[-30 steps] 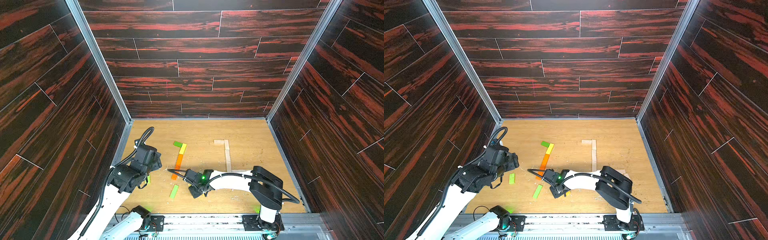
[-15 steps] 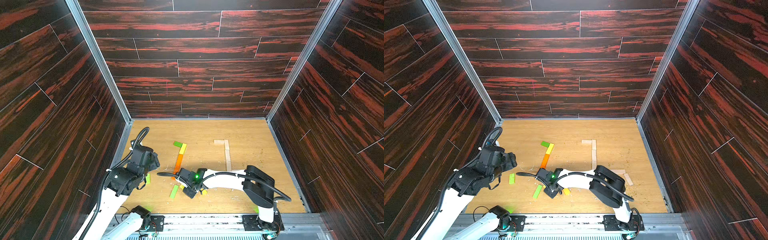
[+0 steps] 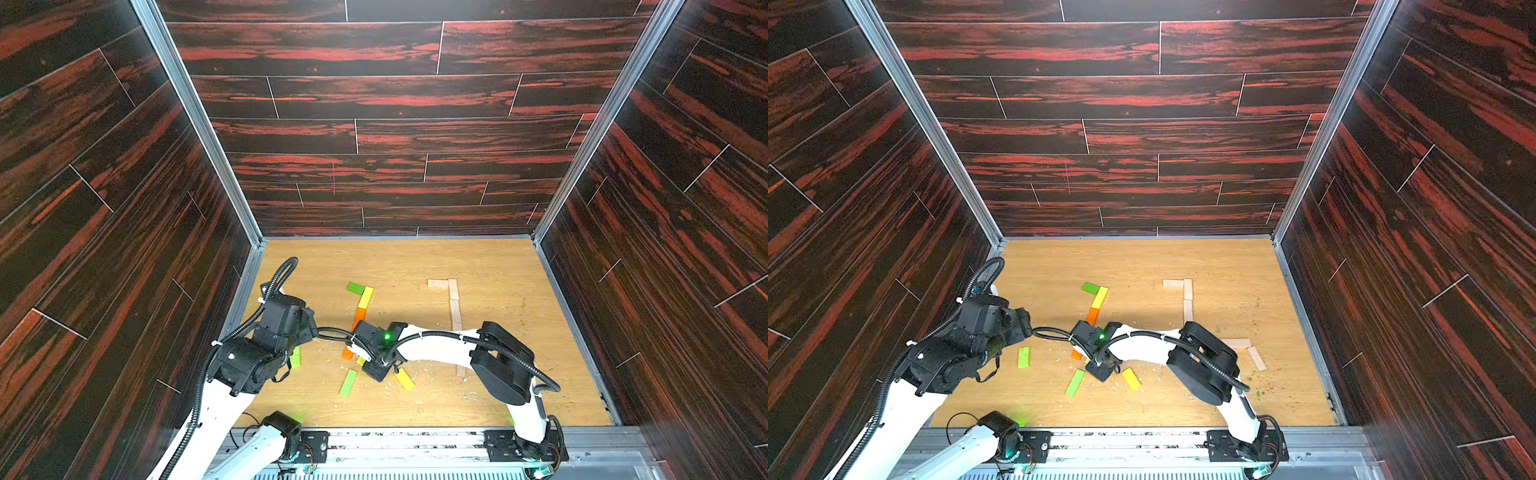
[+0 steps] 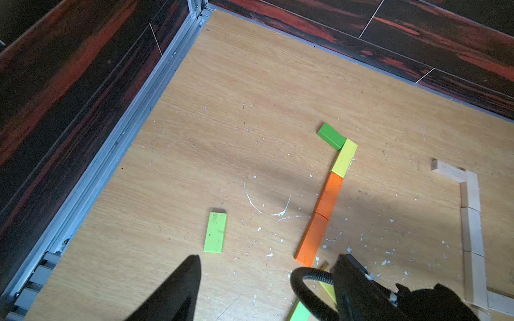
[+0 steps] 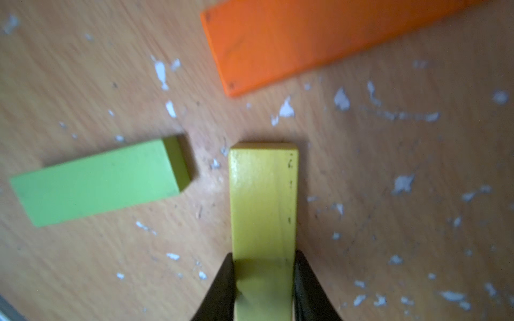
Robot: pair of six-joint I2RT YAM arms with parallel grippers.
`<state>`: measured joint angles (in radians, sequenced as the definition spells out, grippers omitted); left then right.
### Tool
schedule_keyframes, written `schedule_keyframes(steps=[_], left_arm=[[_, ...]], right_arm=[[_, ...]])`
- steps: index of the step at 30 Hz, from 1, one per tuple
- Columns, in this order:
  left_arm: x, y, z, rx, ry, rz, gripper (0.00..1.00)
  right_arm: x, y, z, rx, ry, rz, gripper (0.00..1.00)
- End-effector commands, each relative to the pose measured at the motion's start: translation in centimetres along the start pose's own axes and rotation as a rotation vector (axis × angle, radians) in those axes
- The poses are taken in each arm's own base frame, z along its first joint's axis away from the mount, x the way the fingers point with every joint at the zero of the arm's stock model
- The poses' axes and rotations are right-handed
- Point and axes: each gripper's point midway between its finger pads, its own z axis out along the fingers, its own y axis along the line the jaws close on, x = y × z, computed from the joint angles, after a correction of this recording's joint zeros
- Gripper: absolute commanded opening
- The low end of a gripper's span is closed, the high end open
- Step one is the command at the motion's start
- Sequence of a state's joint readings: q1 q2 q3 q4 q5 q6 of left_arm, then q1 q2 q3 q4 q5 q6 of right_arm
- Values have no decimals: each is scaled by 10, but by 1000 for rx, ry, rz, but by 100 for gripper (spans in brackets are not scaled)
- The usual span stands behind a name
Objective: Assemble a giraffe with building blocks
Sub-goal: Assemble the building block at the center of the board.
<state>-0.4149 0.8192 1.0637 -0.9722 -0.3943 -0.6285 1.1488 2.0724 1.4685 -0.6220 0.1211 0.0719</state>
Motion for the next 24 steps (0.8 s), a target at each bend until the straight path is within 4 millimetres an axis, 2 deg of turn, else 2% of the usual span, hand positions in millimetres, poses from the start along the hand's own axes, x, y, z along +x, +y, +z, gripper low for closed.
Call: schedule_keyframes(steps=[1,11,17,24], left_arm=[[-1,10,-4,-30,-22,-4,78],[-8,17,-12,-41,-61,-25,79],[-7,17,-11,-44,-57,-22,79],[-6,17,-10,-47,-56,-18,80]], right_arm=[[3,4,14,-25,48,-40,23],[1,1,22,-15,69,-45,27],[1,-5,23,2,79,-44,37],[2,-7,23,5,81,-43,42]])
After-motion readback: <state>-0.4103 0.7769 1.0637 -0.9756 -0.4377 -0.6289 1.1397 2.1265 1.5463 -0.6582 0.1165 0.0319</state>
